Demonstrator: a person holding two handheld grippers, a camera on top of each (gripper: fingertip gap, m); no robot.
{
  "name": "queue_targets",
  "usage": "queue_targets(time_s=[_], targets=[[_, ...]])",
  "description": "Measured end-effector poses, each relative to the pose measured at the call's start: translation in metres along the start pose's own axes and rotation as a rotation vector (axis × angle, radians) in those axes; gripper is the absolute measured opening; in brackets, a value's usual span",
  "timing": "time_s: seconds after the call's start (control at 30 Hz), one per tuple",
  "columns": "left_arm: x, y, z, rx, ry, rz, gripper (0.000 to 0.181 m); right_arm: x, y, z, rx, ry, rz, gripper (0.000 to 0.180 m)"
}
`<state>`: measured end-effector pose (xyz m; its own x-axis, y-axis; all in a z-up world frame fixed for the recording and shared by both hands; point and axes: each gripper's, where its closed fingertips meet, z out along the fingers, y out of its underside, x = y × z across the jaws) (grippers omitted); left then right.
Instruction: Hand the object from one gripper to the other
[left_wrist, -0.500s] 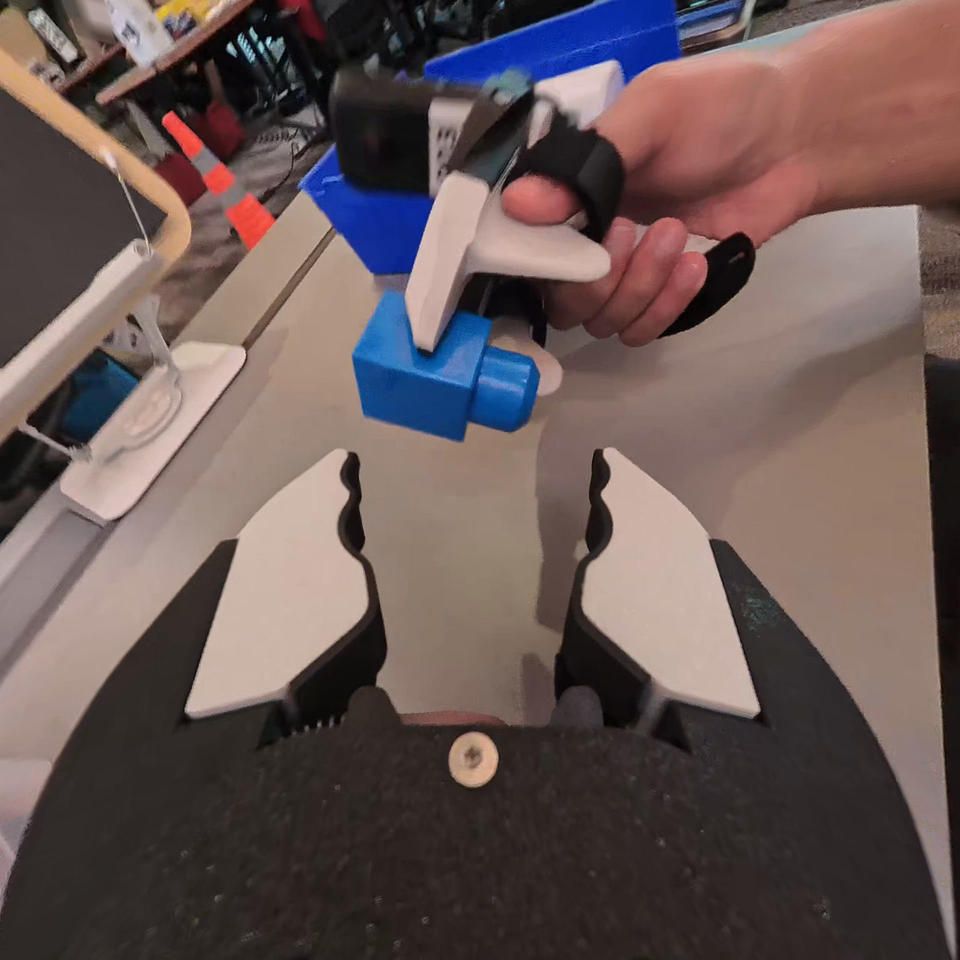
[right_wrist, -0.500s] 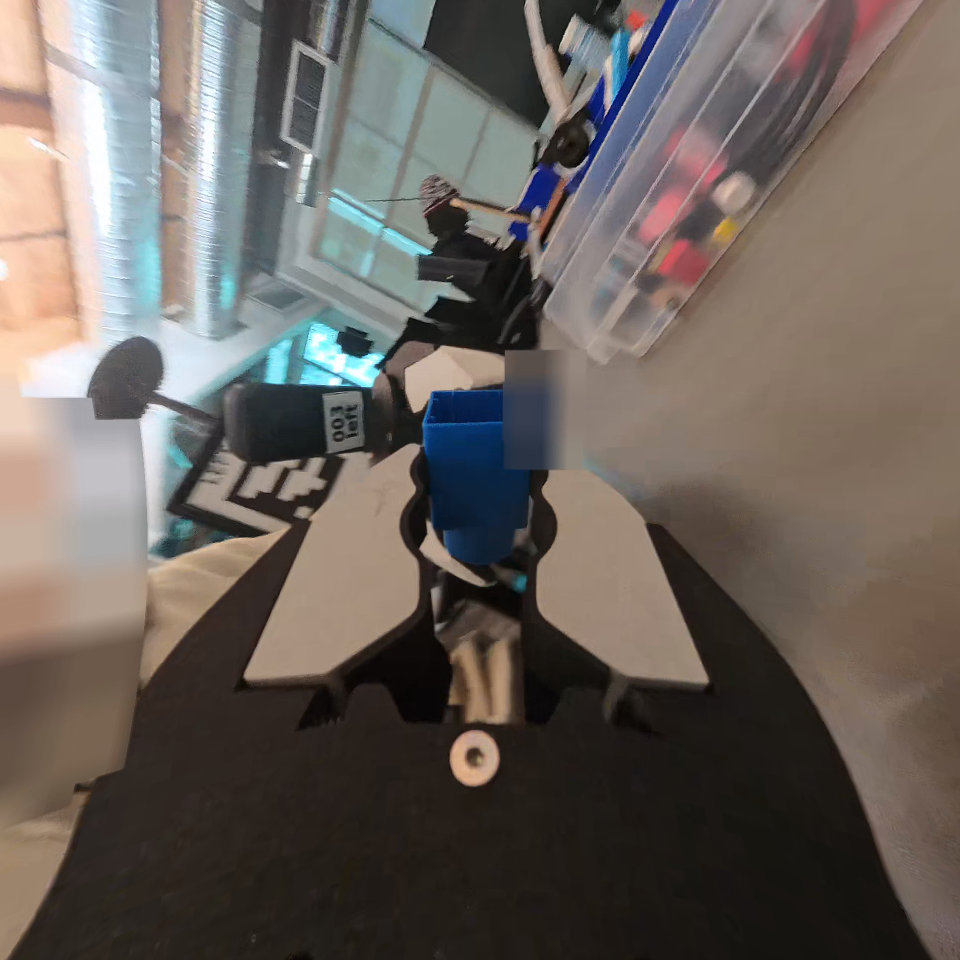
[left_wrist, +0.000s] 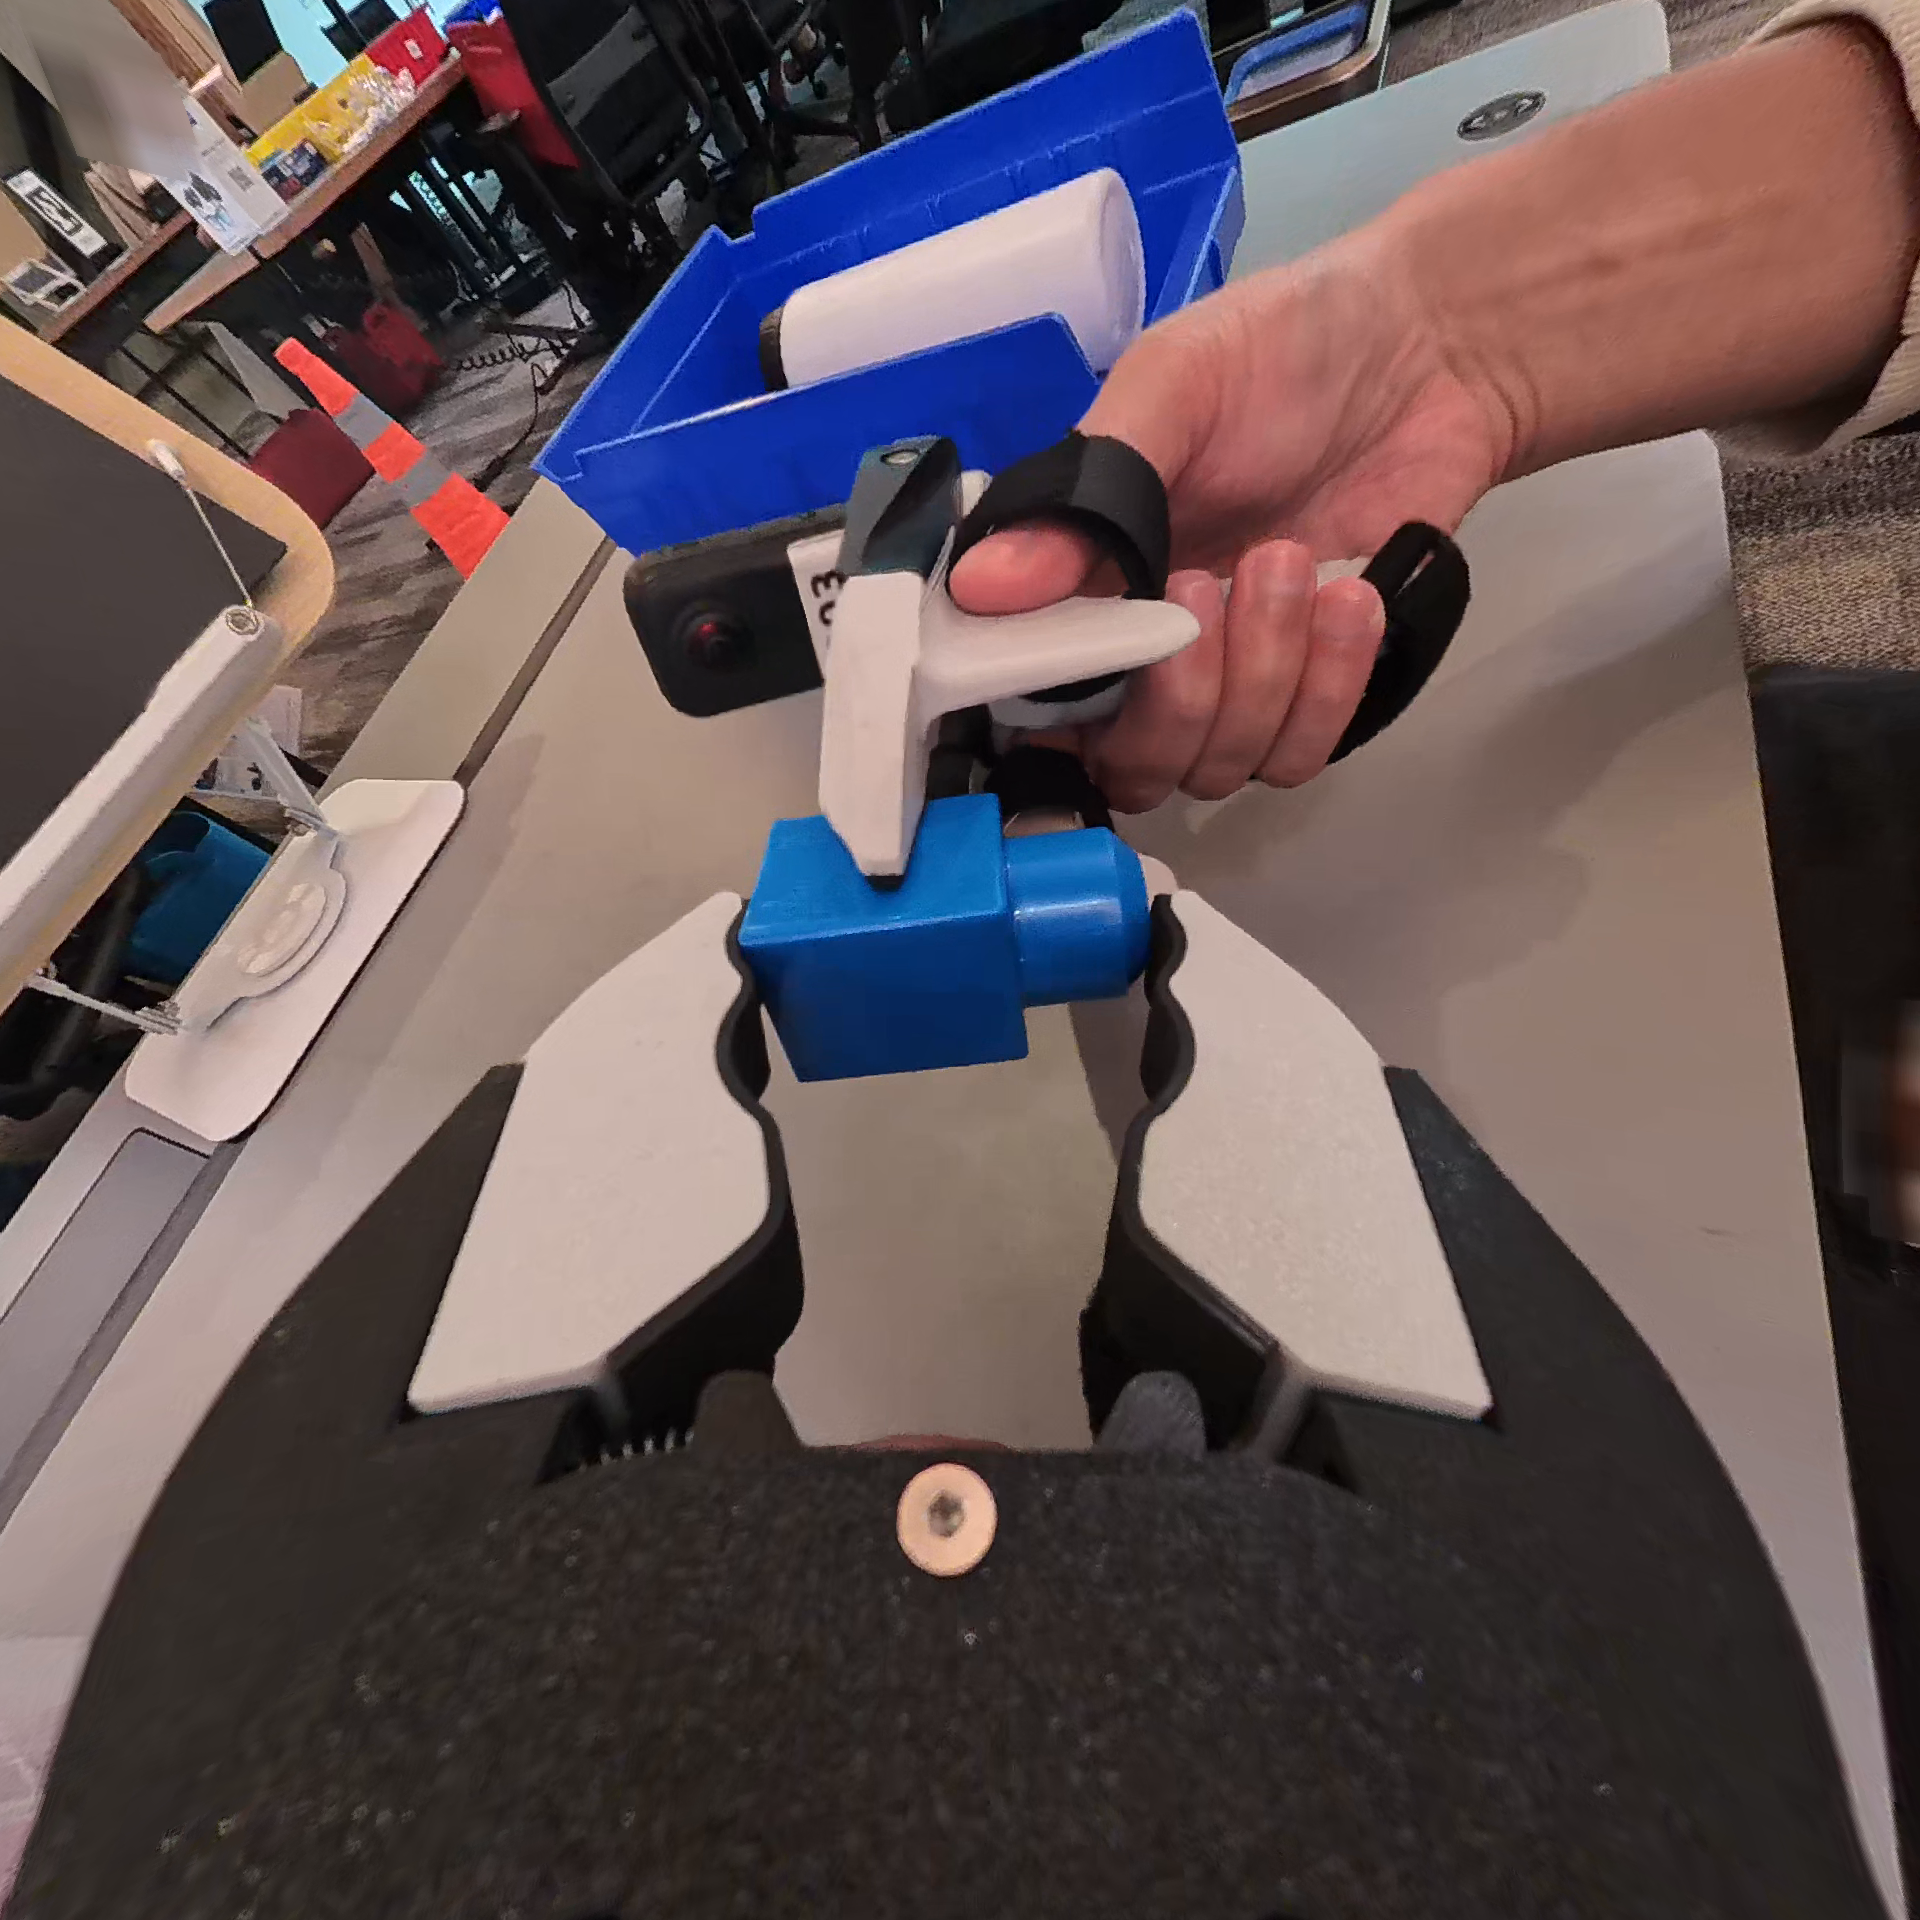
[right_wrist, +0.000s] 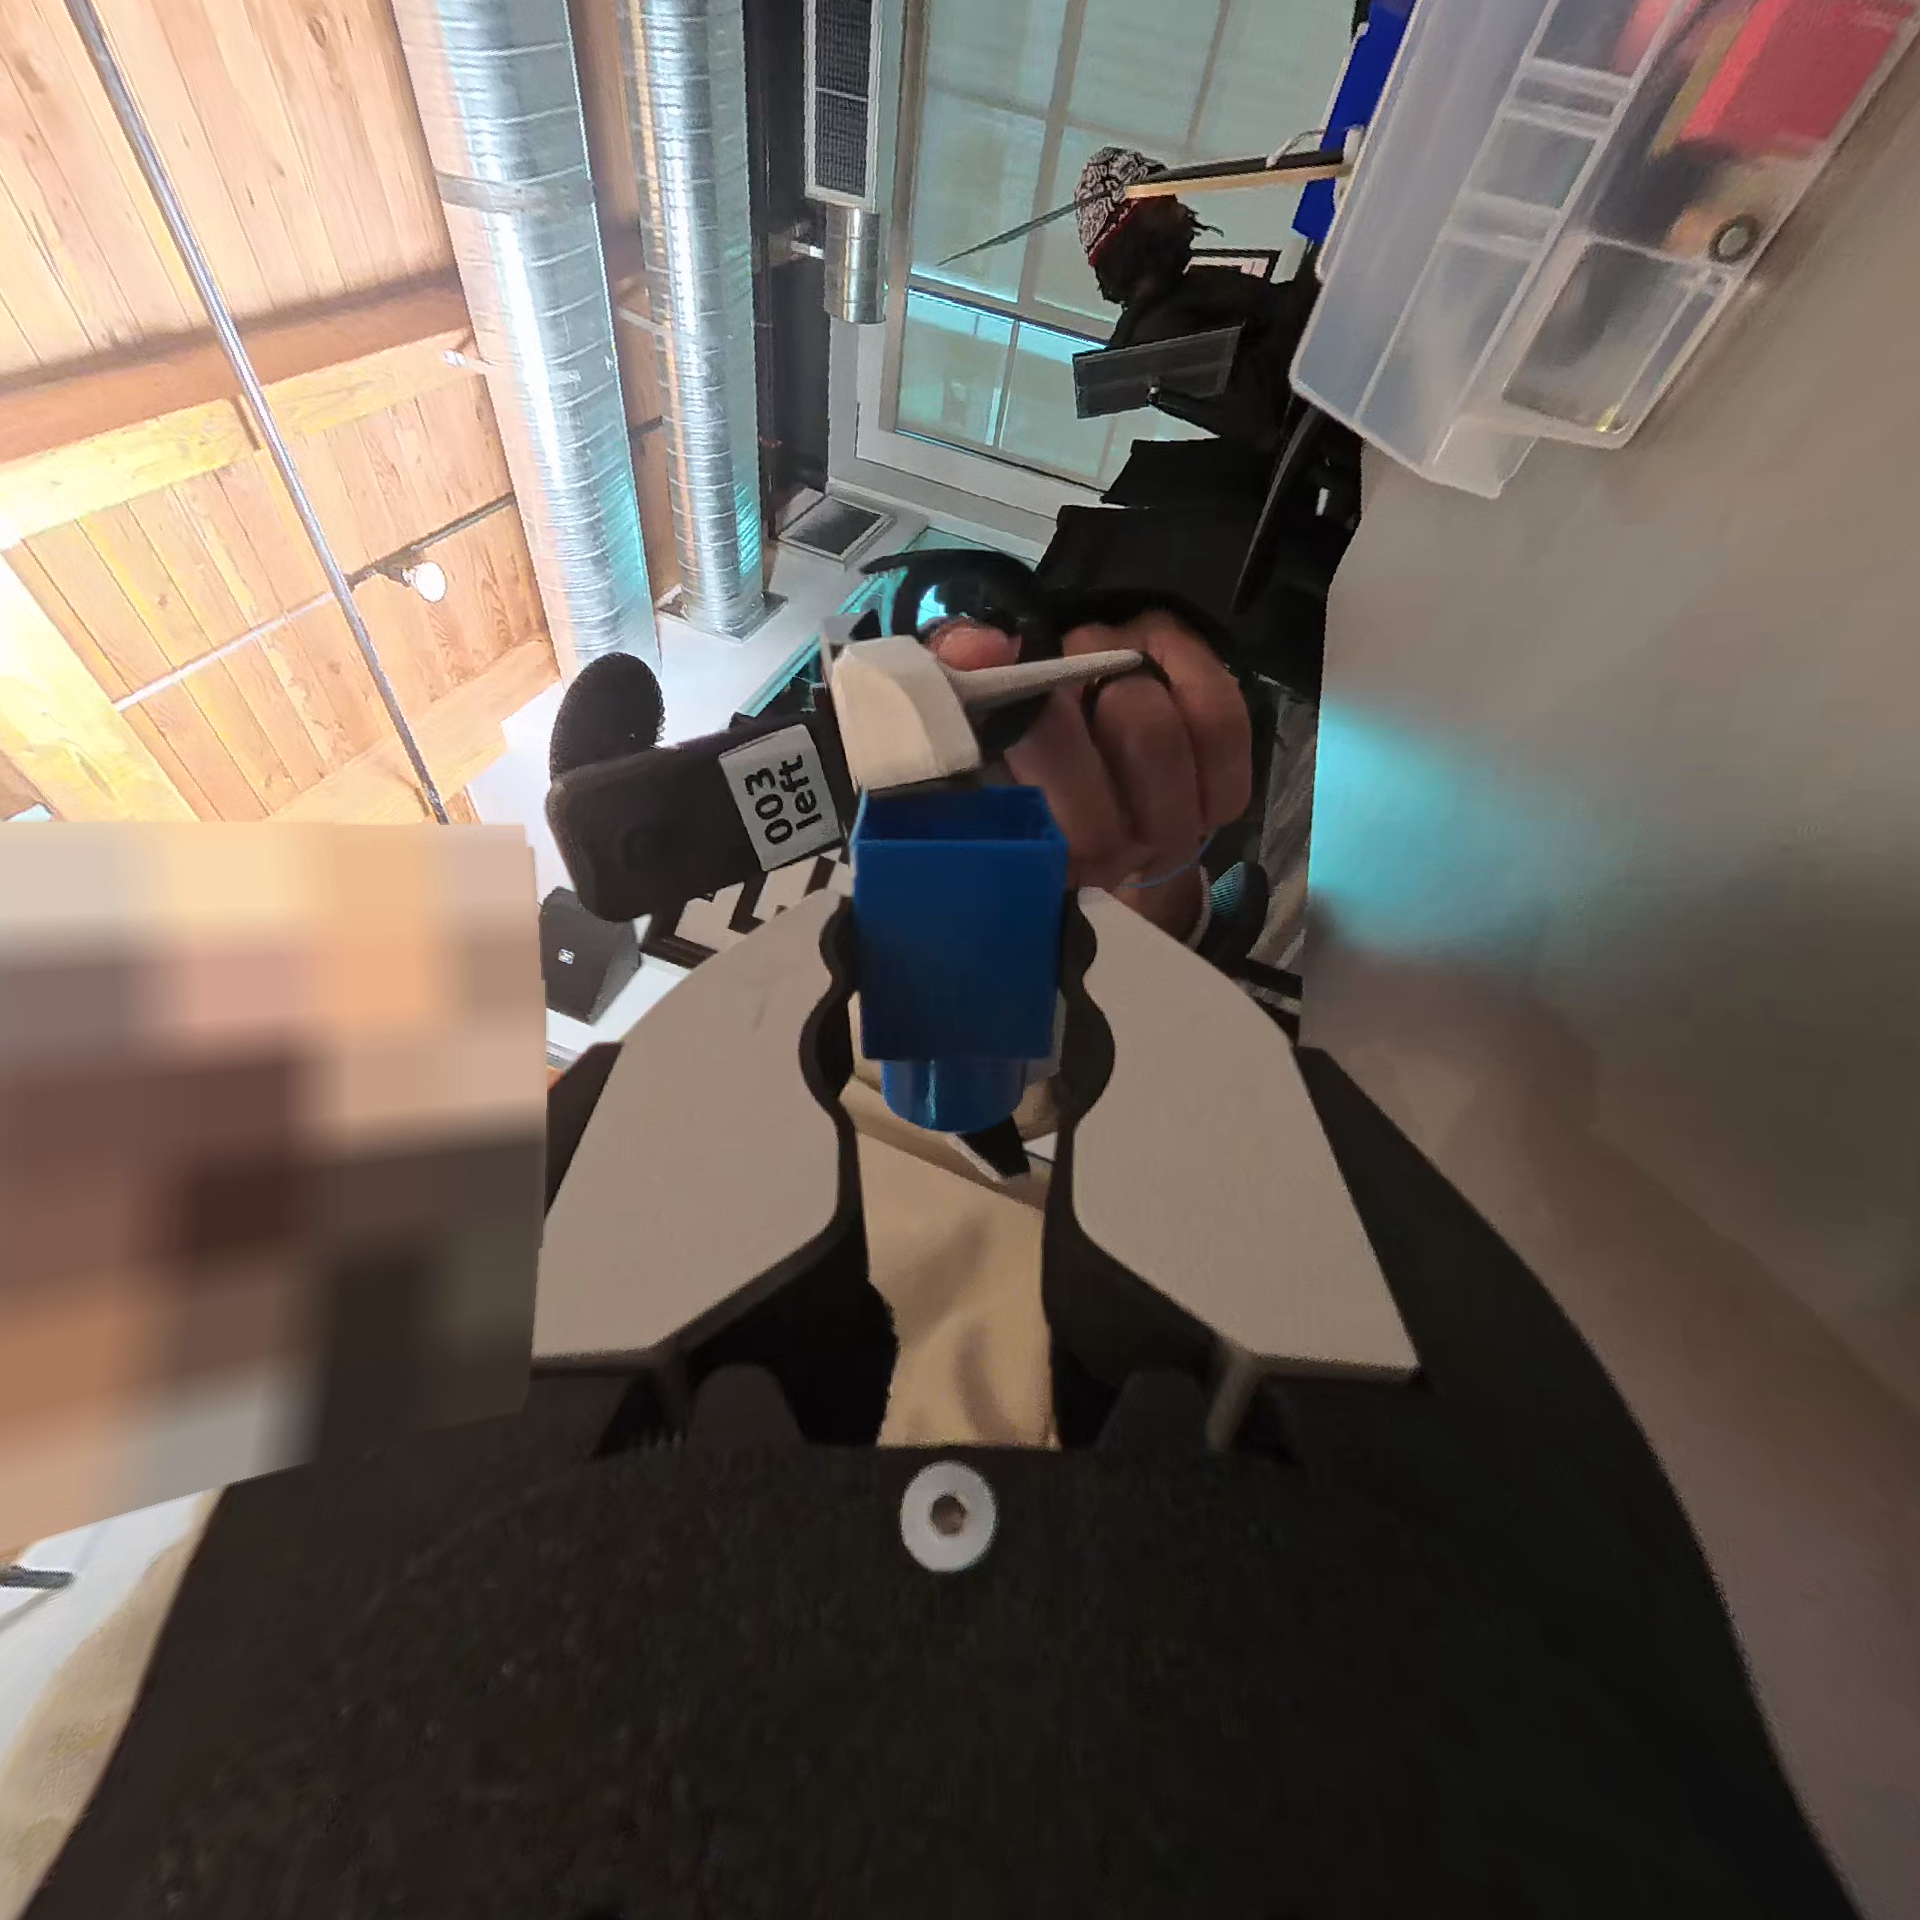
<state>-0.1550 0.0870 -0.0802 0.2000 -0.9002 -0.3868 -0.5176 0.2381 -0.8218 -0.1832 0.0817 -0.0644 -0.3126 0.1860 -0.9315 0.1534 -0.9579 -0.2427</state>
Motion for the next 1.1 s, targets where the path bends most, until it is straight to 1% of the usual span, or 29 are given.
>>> queue_targets(time_s=[0.07,0.17,0.27,0.37,0.43,0.5,0.57,0.63,0.7,0.8,0.87,1.03,1.1], targets=[[-0.003,-0.003,-0.003,0.021,0.0,-0.045,0.07,-0.001,-0.003,-0.003,0.01,0.021,-0.08,0.048],[-0.014,-0.004,-0.011,0.065,0.007,-0.158,0.07,-0.003,-0.011,-0.015,0.036,0.098,-0.214,0.055],[-0.025,-0.004,-0.02,0.116,0.024,-0.281,0.07,-0.001,-0.023,-0.031,0.084,0.181,-0.325,0.056],[-0.032,-0.004,-0.025,0.166,0.073,-0.419,0.07,0.001,-0.039,-0.044,0.165,0.256,-0.502,0.055],[-0.031,-0.004,-0.025,0.185,0.157,-0.549,0.07,0.002,-0.045,-0.047,0.177,0.316,-0.695,0.054],[-0.026,-0.006,-0.022,0.188,0.286,-0.722,0.07,-0.002,-0.045,-0.043,0.141,0.348,-0.984,0.049],[-0.022,-0.012,-0.02,0.207,0.406,-0.882,0.07,0.001,-0.044,-0.038,0.075,0.438,-1.217,0.053],[-0.022,-0.009,-0.013,0.175,0.461,-1.055,0.07,0.004,-0.037,-0.03,-0.036,0.509,-1.401,0.054],[-0.026,-0.012,-0.011,0.218,0.534,-1.236,0.07,-0.001,-0.031,-0.021,-0.059,0.516,-1.539,0.054],[-0.027,-0.018,-0.01,0.288,0.686,-1.426,0.07,-0.007,-0.024,-0.012,-0.053,0.504,-1.629,0.055],[-0.024,-0.019,-0.008,0.292,0.75,-1.478,0.07,-0.003,-0.02,-0.011,-0.092,0.507,-1.64,0.054],[-0.011,-0.027,-0.009,0.28,0.838,-1.467,0.07,0.0,-0.019,-0.013,-0.11,0.512,-1.609,0.048],[-0.008,-0.029,-0.01,0.28,0.854,-1.455,0.07,-0.001,-0.016,-0.012,-0.118,0.484,-1.595,0.043]])
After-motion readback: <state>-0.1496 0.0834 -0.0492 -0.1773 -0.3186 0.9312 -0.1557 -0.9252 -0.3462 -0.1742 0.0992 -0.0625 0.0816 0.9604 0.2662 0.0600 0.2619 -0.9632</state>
